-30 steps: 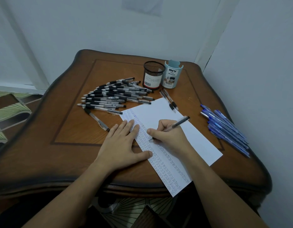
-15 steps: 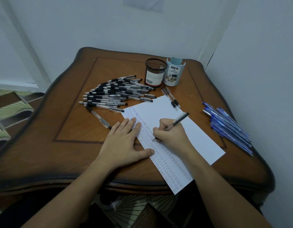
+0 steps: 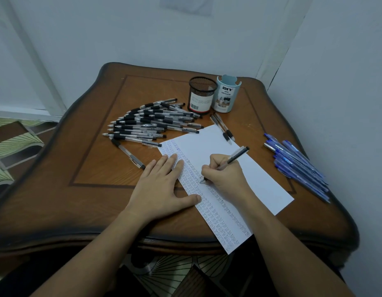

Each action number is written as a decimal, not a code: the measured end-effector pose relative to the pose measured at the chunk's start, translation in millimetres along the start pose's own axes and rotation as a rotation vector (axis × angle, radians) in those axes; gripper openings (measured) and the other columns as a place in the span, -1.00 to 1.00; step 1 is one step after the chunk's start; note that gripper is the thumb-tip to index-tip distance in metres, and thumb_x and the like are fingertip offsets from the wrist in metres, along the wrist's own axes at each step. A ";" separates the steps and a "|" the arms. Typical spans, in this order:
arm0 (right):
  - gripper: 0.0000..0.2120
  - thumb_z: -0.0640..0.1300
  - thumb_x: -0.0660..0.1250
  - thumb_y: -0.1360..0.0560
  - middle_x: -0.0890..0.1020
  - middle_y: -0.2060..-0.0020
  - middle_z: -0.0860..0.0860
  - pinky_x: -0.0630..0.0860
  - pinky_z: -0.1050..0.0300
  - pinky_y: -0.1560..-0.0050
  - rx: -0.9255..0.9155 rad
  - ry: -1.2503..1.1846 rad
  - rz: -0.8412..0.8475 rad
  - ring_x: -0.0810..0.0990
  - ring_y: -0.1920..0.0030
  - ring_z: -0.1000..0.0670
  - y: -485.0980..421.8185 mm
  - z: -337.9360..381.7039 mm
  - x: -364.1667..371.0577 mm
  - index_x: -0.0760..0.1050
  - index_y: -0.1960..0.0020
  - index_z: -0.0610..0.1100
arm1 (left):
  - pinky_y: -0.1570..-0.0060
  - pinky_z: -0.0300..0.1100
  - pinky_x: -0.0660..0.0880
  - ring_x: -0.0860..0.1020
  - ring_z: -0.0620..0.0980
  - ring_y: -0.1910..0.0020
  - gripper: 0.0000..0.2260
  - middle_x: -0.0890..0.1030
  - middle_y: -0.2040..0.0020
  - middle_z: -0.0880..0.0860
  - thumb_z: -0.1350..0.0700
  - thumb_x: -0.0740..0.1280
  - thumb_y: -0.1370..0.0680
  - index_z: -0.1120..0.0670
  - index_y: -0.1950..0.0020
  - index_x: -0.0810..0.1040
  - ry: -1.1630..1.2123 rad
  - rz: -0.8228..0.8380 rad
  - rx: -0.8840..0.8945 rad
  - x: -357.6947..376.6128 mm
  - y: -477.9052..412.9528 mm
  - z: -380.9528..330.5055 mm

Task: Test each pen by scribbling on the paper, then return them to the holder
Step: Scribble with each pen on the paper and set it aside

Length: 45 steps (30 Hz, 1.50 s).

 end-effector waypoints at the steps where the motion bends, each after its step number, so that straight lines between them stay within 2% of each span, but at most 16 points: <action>1: -0.61 -0.21 0.38 -0.34 0.22 0.49 -0.04 0.38 0.05 0.29 -0.004 -0.004 0.002 0.39 0.48 0.08 0.0 0.5 -0.1 0.17 0.44 -0.09 | -0.49 -0.10 -0.28 -0.18 -0.08 -0.58 0.05 -0.14 -0.61 -0.06 -0.62 -0.22 -0.24 -0.08 -0.61 -0.07 -0.003 0.002 -0.001 0.1 0.1 -0.1; 4: -0.63 -0.16 0.40 -0.34 0.29 0.52 0.00 0.42 -0.01 0.26 0.004 0.045 0.019 0.49 0.46 0.08 1.2 0.6 1.2 0.22 0.46 -0.05 | -0.49 -0.10 -0.29 -0.18 -0.08 -0.58 0.04 -0.14 -0.61 -0.06 -0.62 -0.22 -0.24 -0.08 -0.61 -0.07 0.004 0.002 -0.003 -0.3 0.3 0.4; 9: -0.64 -0.30 0.39 -0.42 0.29 0.50 -0.02 0.45 0.07 0.28 -0.014 0.057 -0.018 0.49 0.48 0.13 2.2 5.3 -3.5 0.25 0.41 -0.16 | -0.48 -0.11 -0.30 -0.19 -0.08 -0.58 0.04 -0.16 -0.61 -0.06 -0.62 -0.24 -0.24 -0.09 -0.61 -0.09 -0.014 0.011 -0.001 -0.1 0.3 -0.2; 11: -0.61 -0.28 0.39 -0.41 0.31 0.53 0.02 0.47 0.04 0.28 -0.015 0.068 -0.016 0.51 0.48 0.11 2.6 5.8 -2.2 0.25 0.44 -0.10 | -0.49 -0.10 -0.30 -0.19 -0.08 -0.58 0.05 -0.16 -0.61 -0.06 -0.62 -0.25 -0.23 -0.09 -0.61 -0.08 -0.008 0.008 -0.004 -0.5 0.3 0.2; 16: -0.57 -0.32 0.38 -0.44 0.29 0.56 0.08 0.43 0.07 0.29 -0.023 0.079 -0.031 0.46 0.50 0.16 2.4 5.0 -3.6 0.21 0.44 -0.09 | -0.48 -0.10 -0.30 -0.19 -0.07 -0.58 0.05 -0.16 -0.61 -0.06 -0.61 -0.26 -0.22 -0.09 -0.61 -0.09 -0.024 0.007 -0.004 -1.0 0.9 -0.8; 20: -0.59 -0.35 0.36 -0.45 0.26 0.56 0.09 0.37 0.19 0.38 -0.019 0.094 -0.006 0.40 0.51 0.15 2.9 6.9 -1.0 0.21 0.41 -0.12 | -0.49 -0.10 -0.28 -0.17 -0.07 -0.58 0.05 -0.14 -0.61 -0.05 -0.61 -0.24 -0.23 -0.08 -0.61 -0.06 -0.008 -0.004 -0.001 -1.3 0.5 -0.7; 25: -0.62 -0.38 0.34 -0.44 0.21 0.51 0.03 0.32 0.21 0.41 -0.012 0.050 -0.030 0.31 0.50 0.14 2.7 7.7 -4.4 0.21 0.40 -0.17 | -0.48 -0.10 -0.29 -0.17 -0.07 -0.58 0.04 -0.14 -0.61 -0.05 -0.61 -0.25 -0.24 -0.09 -0.61 -0.07 -0.019 -0.004 -0.001 -0.7 0.6 -0.3; 34: -0.58 -0.36 0.34 -0.42 0.21 0.51 0.03 0.41 0.20 0.38 0.005 0.036 -0.018 0.33 0.49 0.12 3.0 6.5 -4.6 0.18 0.43 -0.10 | -0.48 -0.10 -0.29 -0.18 -0.08 -0.58 0.04 -0.15 -0.61 -0.06 -0.61 -0.24 -0.24 -0.09 -0.61 -0.08 -0.021 -0.005 -0.002 -0.1 0.8 -0.6; 39: -0.57 -0.36 0.33 -0.46 0.28 0.53 0.05 0.43 0.13 0.35 0.018 0.048 -0.055 0.40 0.50 0.12 0.9 6.3 -7.0 0.22 0.44 -0.09 | -0.50 -0.09 -0.28 -0.19 -0.08 -0.58 0.04 -0.15 -0.61 -0.06 -0.61 -0.24 -0.24 -0.09 -0.61 -0.09 -0.016 0.002 -0.005 0.7 0.1 0.5; 42: -0.56 -0.38 0.32 -0.50 0.37 0.55 0.06 0.48 0.10 0.36 0.084 -0.066 -0.083 0.48 0.50 0.07 -3.3 0.7 -14.1 0.26 0.45 -0.08 | -0.49 -0.10 -0.29 -0.19 -0.08 -0.58 0.05 -0.15 -0.61 -0.06 -0.61 -0.25 -0.23 -0.09 -0.61 -0.09 -0.018 0.002 -0.003 -0.4 0.8 -0.4; 45: -0.60 -0.29 0.30 -0.57 0.47 0.52 0.01 0.45 0.12 0.37 0.159 -0.180 -0.098 0.46 0.47 0.03 -4.5 1.1 -15.7 0.34 0.42 -0.12 | -0.48 -0.10 -0.31 -0.21 -0.08 -0.57 0.05 -0.17 -0.61 -0.06 -0.62 -0.26 -0.22 -0.09 -0.61 -0.11 -0.022 0.012 -0.005 -0.9 0.6 -0.5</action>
Point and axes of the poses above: each hand's wrist, its own y-axis away from the middle knuckle, its own x-axis out of the palm, z = x × y, the point moved 8 cm from there along -y, towards the middle knuckle
